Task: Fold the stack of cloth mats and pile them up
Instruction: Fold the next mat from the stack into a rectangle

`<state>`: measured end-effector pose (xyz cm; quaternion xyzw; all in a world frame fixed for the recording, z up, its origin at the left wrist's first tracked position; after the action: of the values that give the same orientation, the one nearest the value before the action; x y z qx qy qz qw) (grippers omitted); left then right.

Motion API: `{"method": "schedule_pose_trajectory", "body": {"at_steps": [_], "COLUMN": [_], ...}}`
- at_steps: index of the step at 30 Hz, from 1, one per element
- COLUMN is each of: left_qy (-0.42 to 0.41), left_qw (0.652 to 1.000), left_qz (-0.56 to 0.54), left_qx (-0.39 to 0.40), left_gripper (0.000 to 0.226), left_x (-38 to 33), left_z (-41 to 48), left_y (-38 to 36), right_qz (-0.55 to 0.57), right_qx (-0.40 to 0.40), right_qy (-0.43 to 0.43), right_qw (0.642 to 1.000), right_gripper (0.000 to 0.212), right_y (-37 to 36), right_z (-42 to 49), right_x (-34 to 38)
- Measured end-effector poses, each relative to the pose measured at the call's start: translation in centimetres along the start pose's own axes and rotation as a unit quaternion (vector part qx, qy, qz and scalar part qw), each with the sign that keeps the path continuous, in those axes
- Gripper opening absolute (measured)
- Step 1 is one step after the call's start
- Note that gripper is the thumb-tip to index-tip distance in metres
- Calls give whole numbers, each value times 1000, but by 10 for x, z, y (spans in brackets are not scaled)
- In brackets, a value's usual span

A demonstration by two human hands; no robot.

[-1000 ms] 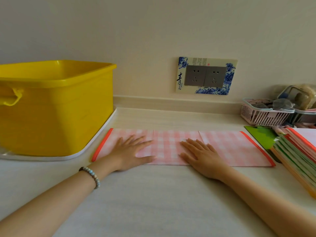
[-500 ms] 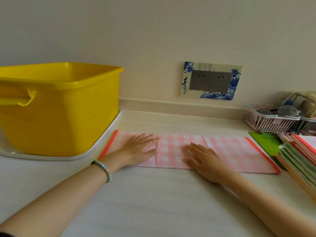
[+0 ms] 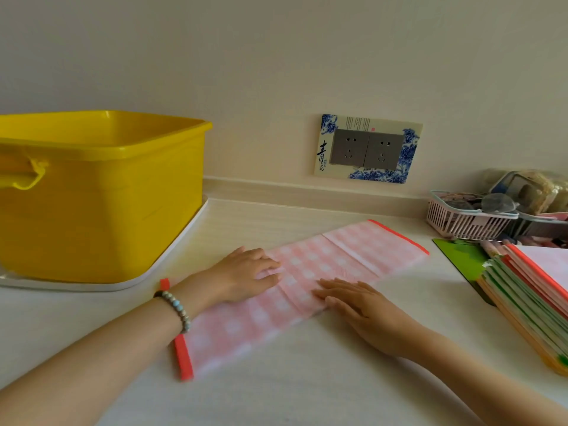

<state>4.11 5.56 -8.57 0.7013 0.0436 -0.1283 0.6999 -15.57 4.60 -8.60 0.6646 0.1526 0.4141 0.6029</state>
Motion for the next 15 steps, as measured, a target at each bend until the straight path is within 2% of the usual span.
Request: {"method": "schedule_pose_trajectory", "body": {"at_steps": [3, 8, 15], "left_qy": [-13, -56, -88], "left_qw": [999, 998, 993], "left_qz": [-24, -9, -78], "left_qx": [-17, -11, -12], "left_gripper": [47, 56, 51], "left_x": [-7, -29, -50], "left_z": [-17, -31, -33], "left_y": [7, 0, -10], "right_qz": [5, -19, -40], "right_qx": [-9, -19, -21], "right_qy": [-22, -70, -108], "right_qw": [1000, 997, 993], "right_gripper": [38, 39, 40], "right_y": [3, 10, 23], "right_z": [-3, 4, 14], "right_x": [-20, -56, -86]}}
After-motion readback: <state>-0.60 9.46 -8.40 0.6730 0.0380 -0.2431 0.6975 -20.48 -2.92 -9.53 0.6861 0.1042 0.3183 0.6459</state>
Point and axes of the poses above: each hand's wrist, its own z-axis towards the middle knuckle, its own y-axis out of the back of the hand, x = y × z, the point moved 8 cm from there along z, towards the middle knuckle, and after that the axes turned 3 degrees about -y, right-handed, at the moved point
